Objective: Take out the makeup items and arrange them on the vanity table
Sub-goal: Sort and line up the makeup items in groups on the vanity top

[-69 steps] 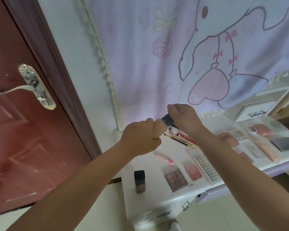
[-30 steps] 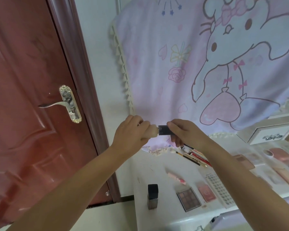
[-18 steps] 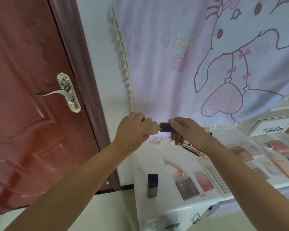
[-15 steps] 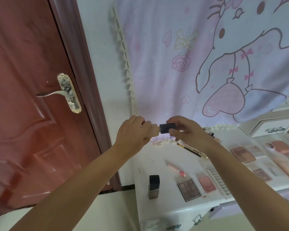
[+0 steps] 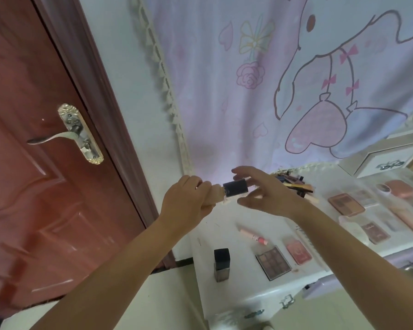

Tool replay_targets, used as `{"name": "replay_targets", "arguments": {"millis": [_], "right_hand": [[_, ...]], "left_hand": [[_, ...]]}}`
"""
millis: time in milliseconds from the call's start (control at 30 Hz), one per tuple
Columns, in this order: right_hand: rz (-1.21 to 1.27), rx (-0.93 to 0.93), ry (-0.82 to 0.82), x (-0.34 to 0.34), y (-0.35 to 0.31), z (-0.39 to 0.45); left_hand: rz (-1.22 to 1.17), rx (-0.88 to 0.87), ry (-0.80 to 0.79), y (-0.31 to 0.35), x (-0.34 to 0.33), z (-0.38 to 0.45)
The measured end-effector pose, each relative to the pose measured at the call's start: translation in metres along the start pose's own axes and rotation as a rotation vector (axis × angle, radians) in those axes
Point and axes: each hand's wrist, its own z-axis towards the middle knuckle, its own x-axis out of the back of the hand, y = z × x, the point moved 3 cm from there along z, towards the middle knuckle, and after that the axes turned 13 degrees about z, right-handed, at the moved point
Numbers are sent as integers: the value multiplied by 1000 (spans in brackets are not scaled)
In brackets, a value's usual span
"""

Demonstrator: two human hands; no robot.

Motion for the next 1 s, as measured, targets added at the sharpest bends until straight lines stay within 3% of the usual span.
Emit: {"name": "replay_targets", "arguments": {"millis": [133,233,300,433,533,600,667,767,900,1000], "right_hand": [[-14,-152,63,2,4,3],[-131,-63,105,10,1,-1],[-33,-30,98,18,1,-7],[110,-156,67,38,16,-8],[-58,-135,131,55,24,-5],[-159,-38,115,66,28,-6],[-98,8,74,77,34,-8],[42,-45,5,90,50,-9],[236,-119,67,103,84,-14],[181,-295,93,102,129,-19]], "left_hand": [[-32,-12,-54,5,-7,5],[-41,-21,-79,10,-11,12],[-51,-9,-79,14,-13,18],[-82,-5,-71,26,-20,31],[-102,2,-99,40,-31,43],[-153,54,-135,48,-42,48],[-209,132,-171,56,-55,51],[-292,238,-211,72,-73,49],[-487,416,-272,99,-87,33],[-622,487,-314,128,-95,9]]}}
